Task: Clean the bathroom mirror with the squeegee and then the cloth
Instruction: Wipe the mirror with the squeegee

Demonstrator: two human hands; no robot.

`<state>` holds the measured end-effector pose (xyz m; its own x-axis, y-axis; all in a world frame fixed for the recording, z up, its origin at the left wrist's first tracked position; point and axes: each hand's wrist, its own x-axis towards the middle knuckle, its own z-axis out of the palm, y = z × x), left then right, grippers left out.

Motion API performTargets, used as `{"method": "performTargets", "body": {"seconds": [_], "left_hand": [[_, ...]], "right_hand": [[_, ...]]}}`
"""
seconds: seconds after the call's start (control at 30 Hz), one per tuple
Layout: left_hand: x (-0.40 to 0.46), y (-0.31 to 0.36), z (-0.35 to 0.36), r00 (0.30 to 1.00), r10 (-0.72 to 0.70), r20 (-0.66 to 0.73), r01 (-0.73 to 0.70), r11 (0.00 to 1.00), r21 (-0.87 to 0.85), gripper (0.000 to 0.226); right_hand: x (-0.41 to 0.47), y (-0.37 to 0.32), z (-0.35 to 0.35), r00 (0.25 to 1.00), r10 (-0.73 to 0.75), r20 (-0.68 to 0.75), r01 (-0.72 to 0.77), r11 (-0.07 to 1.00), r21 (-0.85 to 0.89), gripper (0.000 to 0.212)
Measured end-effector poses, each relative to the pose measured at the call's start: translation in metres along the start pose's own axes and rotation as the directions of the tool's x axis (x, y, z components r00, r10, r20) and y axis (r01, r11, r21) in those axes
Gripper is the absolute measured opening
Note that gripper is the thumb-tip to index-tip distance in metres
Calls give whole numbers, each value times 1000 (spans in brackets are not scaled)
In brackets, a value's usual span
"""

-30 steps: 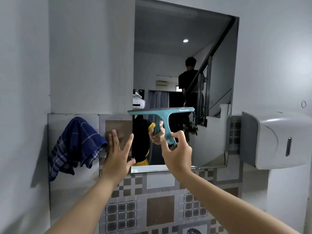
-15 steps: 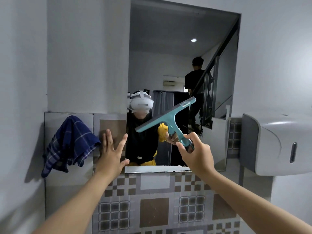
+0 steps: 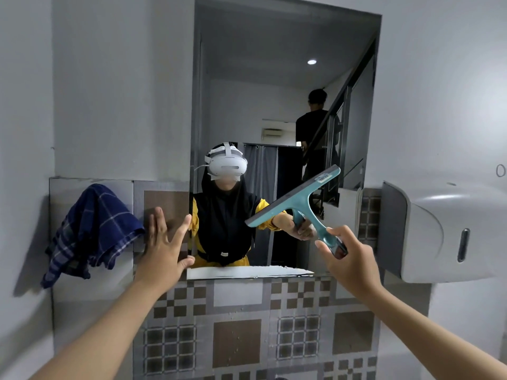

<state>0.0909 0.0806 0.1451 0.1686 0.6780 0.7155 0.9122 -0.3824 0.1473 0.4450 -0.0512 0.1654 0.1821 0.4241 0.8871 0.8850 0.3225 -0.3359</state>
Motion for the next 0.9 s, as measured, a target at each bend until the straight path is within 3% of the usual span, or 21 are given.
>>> {"method": "performTargets", "body": {"seconds": [0.27,0.43,0.77,0.9], "left_hand": [[0,-2,2,1000,5,2,-5,999,-39,106],[0,-2,2,1000,25,-2,-25,998,-50,106],[-2,-4,3,998,66,-9,-66,996,-59,105],[-1,-2,2,998,60,12,-59,997,-55,107]], "right_hand": [[-13,21,-17,997,81,-7,-81,997,-3,26],[-29,19,-15,972,236,-17,-233,967,106,23],[-54,-38,27,796,604,-41,-541,741,398,20],[-51,-73,46,696,718,2,-605,585,541,21]]}}
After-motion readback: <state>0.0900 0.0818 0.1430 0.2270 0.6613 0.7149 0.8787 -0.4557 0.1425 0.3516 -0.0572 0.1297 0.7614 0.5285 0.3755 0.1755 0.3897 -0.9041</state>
